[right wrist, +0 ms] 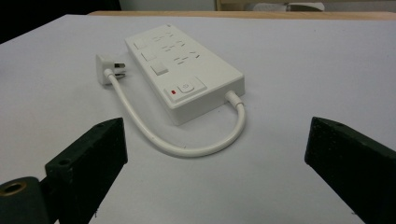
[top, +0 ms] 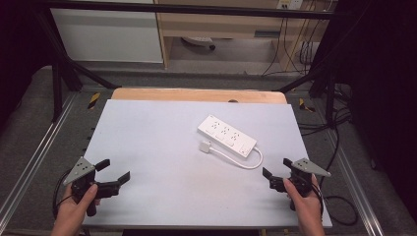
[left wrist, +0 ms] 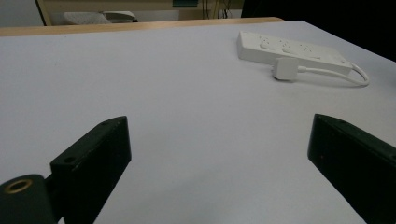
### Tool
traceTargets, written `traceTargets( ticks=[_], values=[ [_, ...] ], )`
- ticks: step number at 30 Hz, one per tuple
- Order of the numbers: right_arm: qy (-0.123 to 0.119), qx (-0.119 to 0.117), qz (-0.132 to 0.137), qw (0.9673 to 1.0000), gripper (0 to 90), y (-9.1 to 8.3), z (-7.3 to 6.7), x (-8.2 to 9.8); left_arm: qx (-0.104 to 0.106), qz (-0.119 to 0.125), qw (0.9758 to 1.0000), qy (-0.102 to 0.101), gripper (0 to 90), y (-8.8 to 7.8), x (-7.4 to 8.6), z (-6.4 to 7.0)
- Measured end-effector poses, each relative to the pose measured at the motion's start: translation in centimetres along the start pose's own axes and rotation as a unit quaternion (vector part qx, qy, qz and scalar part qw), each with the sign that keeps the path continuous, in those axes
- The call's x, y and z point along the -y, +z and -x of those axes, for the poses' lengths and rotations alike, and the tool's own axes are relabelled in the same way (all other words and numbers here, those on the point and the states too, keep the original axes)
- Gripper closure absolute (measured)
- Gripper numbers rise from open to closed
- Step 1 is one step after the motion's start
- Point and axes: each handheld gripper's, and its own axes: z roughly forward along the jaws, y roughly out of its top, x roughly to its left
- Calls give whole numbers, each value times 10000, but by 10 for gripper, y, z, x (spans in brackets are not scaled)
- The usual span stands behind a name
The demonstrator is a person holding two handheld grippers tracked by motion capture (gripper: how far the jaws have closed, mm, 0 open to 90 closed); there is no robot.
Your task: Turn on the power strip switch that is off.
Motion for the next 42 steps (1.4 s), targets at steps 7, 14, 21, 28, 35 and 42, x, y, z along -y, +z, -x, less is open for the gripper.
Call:
traceTargets(
  ticks=[7, 14, 21, 28, 35, 42],
  values=[
    [-45, -7, -121, 9999, 47, -2, -3, -7, -28, -50, 10000, 0, 65, 1, 0, 0],
    [-174, -44, -120, 9998, 38, -4, -10, -11, 5, -125, 9999, 43, 65, 3, 1, 2],
    [-185, -164, 43, 9997, 35, -7, -17, -20, -5, -190, 9998, 30, 61, 3, 3, 1],
    [-163, -228, 133, 9995, 41, -11, -19, -34, -48, -266, 9996, 46, 61, 5, 4, 0],
    [-206, -274, 90, 9994, 36, -6, -18, -43, -79, -327, 9994, -2, 60, 11, 4, 2],
    [-285, -358, 146, 9988, 29, -3, -20, -54, -48, -365, 9993, 26, 60, 11, 5, 4]
  ],
)
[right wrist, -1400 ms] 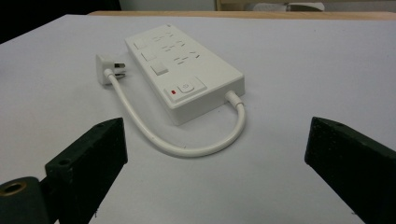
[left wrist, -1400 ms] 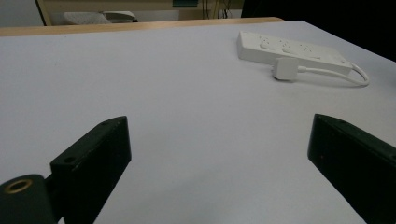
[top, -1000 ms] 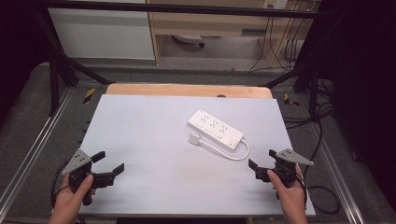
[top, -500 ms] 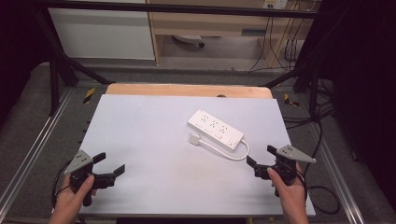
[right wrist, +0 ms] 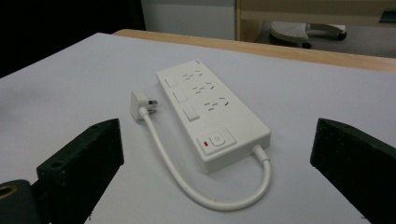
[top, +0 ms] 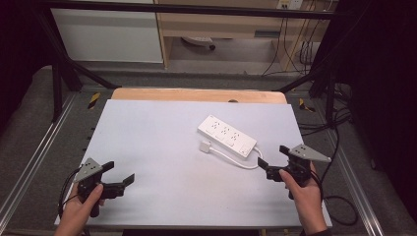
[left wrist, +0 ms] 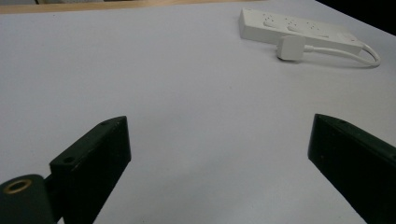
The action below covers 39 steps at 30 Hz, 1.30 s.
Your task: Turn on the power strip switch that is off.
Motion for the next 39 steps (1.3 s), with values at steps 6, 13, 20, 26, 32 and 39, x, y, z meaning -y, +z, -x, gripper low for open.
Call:
traceTargets(
  ticks=[6, 13, 20, 26, 32, 39],
  values=[
    [-98, -54, 77, 9999, 32, 5, 1, -15, -14, -69, 10000, 14, 62, 3, 1, 0],
    [-185, -7, 53, 9998, 41, 12, 5, -32, 10, -52, 10000, 2, 62, 2, 1, 0],
    [-175, -19, -19, 9998, 39, 21, 4, -40, 16, -54, 10000, -2, 62, 2, 1, -1],
    [-149, -13, -19, 9999, 40, 28, 6, -47, 18, -73, 10000, -26, 62, 3, 2, -1],
    [-204, 0, -19, 9998, 45, 33, 4, -55, 21, -74, 10000, -17, 62, 3, 2, -1],
    [-241, -7, -18, 9997, 51, 42, 3, -61, 0, -74, 10000, -26, 62, 2, 2, -3]
  ],
)
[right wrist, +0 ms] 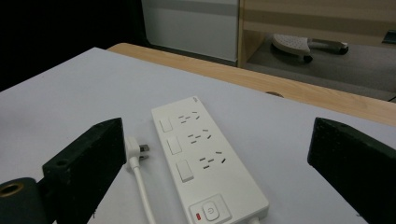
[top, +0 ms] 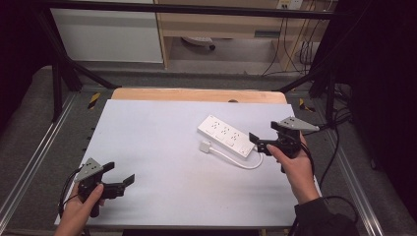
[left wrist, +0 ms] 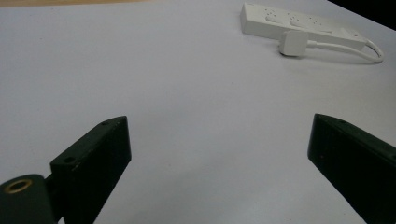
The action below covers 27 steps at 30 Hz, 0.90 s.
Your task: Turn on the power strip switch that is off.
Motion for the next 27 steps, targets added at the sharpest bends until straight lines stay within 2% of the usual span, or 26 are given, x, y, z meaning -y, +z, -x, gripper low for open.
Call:
traceTargets(
  ticks=[10, 21, 25, 27],
  values=[
    [180, 127, 115, 9997, 83, 10, 1, -2, 8, 16, 10000, 27, 62, -1, 0, 1],
    [273, 140, 117, 9995, 88, 23, 3, -4, 9, -28, 10000, 55, 62, -1, 0, 1],
    [383, 97, 100, 9992, 89, 29, 3, -5, 19, -41, 10000, 41, 62, 0, 0, 1],
    [354, 103, 73, 9993, 91, 32, 3, -5, 21, -54, 10000, 52, 62, 0, 1, 1]
  ],
)
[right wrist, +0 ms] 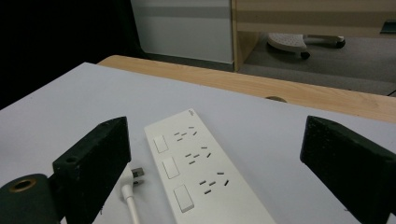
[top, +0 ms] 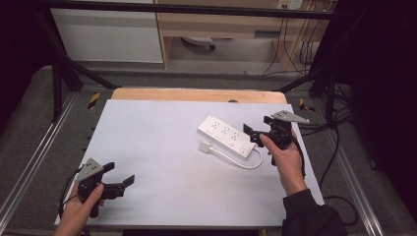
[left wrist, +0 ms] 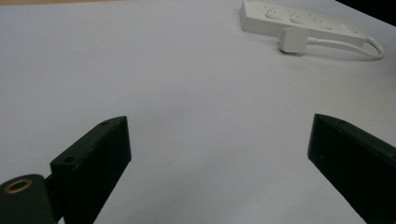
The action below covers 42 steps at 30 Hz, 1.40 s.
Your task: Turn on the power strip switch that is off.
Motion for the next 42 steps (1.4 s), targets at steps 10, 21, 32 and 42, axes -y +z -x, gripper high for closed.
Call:
traceTargets(
  ticks=[10, 21, 32, 42],
  values=[
    [38, 22, -67, 10000, 106, 16, 0, -3, 19, -4, 10000, 2, 62, 0, 0, 0],
    [39, 63, -285, 9996, 106, 31, 2, -4, 32, -13, 10000, 15, 62, 0, 0, 0],
    [-22, 111, -503, 9987, 115, 49, -1, -3, 37, 13, 10000, 12, 62, -1, 0, 1],
    [2, 322, -678, 9972, 201, 64, -2, 2, 50, 19, 10000, 9, 62, -1, 0, 1]
  ],
)
